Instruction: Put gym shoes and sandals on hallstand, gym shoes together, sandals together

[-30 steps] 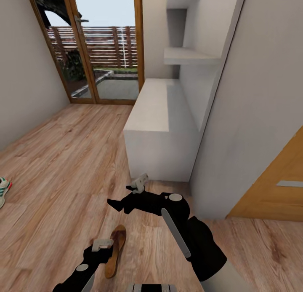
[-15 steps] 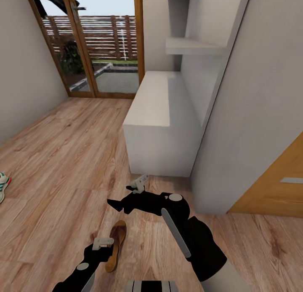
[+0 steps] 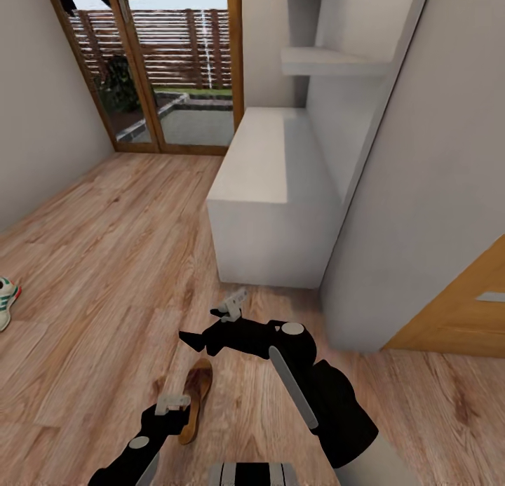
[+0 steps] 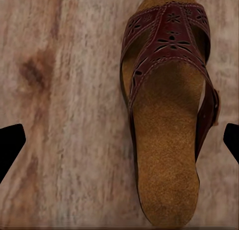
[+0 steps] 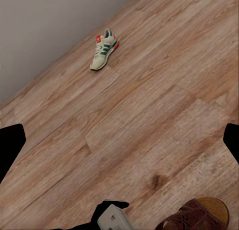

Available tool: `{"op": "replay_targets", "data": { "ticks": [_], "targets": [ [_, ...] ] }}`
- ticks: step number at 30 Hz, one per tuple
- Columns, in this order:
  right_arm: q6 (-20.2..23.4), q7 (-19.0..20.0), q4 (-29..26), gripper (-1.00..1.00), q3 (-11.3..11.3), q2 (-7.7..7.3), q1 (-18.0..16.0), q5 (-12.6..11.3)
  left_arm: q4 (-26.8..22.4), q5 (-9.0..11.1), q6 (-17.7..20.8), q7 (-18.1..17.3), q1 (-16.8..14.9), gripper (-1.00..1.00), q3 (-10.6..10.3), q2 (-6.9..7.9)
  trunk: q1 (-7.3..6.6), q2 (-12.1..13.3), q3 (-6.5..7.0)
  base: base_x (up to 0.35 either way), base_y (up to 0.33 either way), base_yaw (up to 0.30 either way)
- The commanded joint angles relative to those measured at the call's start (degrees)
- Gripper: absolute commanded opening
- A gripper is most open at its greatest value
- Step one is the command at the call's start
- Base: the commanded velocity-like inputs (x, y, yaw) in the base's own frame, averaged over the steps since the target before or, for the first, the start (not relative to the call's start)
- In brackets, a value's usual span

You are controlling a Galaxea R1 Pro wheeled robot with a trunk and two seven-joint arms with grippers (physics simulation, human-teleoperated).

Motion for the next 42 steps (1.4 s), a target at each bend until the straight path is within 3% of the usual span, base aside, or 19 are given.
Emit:
{"op": "replay_targets", "data": {
  "ticks": [1,11,42],
  "targets": [
    [0.4,0.0,0.0,1.0,0.0,0.01,0.0,-0.3,0.0,-0.2,-0.2,0.3,0.0,1.0,-0.1,-0.02,0.01,0.0,-0.3,0.0,0.0,0.022],
    [0.4,0.0,0.0,1.0,0.0,0.01,0.0,-0.3,0.1,-0.2,-0.6,0.3,0.0,1.0,-0.1,0.09,0.27,-0.2,-2.63,0.0,0.0,0.008],
    [0.4,0.0,0.0,1.0,-0.1,0.01,0.0,-0.2,-1.3,-0.3,-1.7,0.9,-0.2,1.0,-0.2,-0.29,0.27,-0.2,-3.51,0.0,0.0,-0.002]
  ]
}}
